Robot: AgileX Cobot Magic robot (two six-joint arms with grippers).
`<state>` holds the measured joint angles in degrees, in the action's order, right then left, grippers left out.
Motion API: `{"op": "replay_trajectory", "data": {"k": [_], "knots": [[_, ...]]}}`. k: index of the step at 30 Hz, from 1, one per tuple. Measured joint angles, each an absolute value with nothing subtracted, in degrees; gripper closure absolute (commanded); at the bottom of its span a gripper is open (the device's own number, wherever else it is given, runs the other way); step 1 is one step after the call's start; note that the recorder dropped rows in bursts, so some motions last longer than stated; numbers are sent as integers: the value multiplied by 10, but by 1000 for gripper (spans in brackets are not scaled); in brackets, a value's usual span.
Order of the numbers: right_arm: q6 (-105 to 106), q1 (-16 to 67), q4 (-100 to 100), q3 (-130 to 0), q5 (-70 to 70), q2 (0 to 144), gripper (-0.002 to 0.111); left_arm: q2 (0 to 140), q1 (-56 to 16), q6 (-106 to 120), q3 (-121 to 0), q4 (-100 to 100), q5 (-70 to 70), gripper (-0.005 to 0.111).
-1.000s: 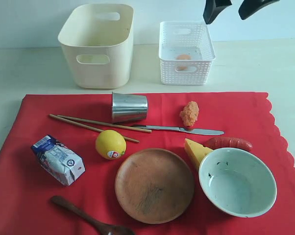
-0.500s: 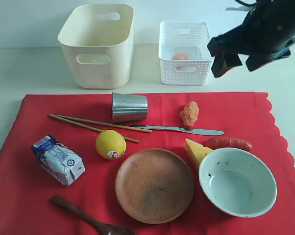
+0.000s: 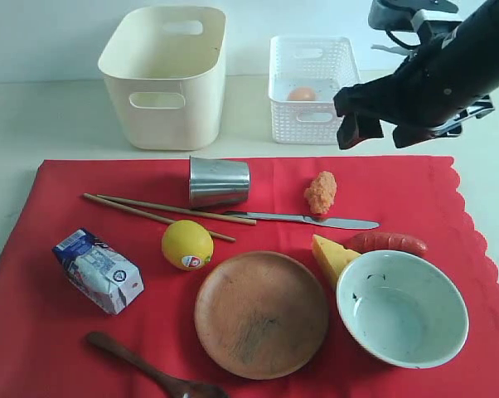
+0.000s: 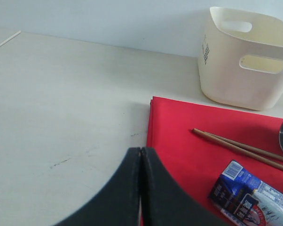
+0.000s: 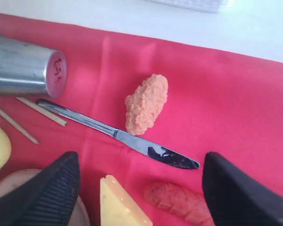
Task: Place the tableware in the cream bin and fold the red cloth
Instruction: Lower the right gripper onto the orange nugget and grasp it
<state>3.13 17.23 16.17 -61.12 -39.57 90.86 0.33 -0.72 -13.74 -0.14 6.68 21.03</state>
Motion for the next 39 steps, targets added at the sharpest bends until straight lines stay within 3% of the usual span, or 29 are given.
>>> {"op": "replay_trajectory", "data": {"k": [15, 23, 39], "knots": [[84, 189, 172, -640, -383, 1036, 39, 3, -7, -137, -1, 67, 210, 107], [-16, 237, 54, -711, -390, 1096, 39, 3, -6, -137, -1, 67, 210, 107], [-69, 239, 29, -769, -405, 1194, 39, 3, -6, -137, -1, 67, 210, 107]]}}
